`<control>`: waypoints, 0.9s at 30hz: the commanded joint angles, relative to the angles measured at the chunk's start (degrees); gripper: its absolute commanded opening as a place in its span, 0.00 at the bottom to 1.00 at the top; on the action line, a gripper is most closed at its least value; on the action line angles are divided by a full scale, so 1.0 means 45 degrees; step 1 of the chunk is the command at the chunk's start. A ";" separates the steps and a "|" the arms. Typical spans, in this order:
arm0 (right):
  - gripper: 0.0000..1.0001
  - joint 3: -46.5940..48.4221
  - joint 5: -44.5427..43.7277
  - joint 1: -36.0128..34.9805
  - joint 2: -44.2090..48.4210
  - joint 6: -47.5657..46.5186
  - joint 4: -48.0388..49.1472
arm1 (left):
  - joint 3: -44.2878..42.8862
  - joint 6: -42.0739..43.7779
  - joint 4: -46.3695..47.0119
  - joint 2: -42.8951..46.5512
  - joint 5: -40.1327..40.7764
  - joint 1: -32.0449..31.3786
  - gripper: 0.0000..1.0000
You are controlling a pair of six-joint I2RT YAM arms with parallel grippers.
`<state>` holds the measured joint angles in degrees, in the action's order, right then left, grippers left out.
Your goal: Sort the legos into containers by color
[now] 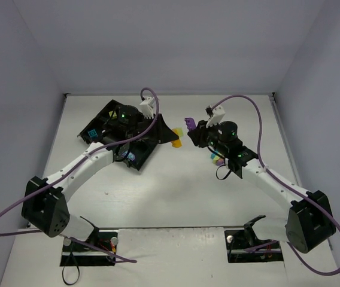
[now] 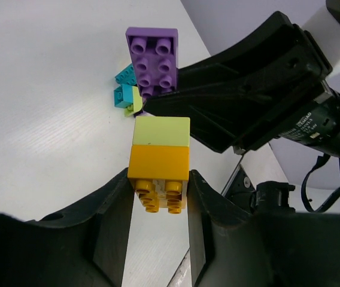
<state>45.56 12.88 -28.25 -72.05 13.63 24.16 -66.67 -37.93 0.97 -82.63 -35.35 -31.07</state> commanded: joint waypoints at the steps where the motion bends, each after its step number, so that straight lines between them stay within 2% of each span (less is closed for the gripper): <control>1: 0.00 0.0149 -0.0480 0.0086 0.0094 -0.0216 0.0920 | -0.0067 0.0246 0.0292 0.0784 -0.0620 0.0127 0.00; 7: 0.00 0.0617 0.0300 -0.0089 -0.0413 -0.0625 0.0607 | -0.0144 0.0673 -0.0196 0.1525 -0.0348 0.0536 0.00; 12: 0.00 0.1202 0.1743 -0.0459 -0.1330 -0.0860 0.0432 | -0.0593 0.1553 -0.2361 0.2618 0.0276 0.2000 0.00; 16: 0.00 0.2763 0.2506 -0.1279 -0.2908 -0.1581 -0.0115 | -0.0886 0.2744 -0.4234 0.3632 0.1077 0.2821 0.00; 22: 0.00 0.5395 0.3871 -0.2335 -0.5547 -0.1837 -0.0544 | -0.0692 0.3390 -0.5292 0.5077 0.2151 0.3193 0.00; 27: 0.05 0.7411 0.4538 -0.2940 -0.7850 -0.1837 -0.1053 | -0.0262 0.3644 -0.5976 0.6055 0.2563 0.3213 0.00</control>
<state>73.30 29.26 -40.32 -104.49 6.33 18.70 -67.37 -23.97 -24.75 -57.74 -25.85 -17.02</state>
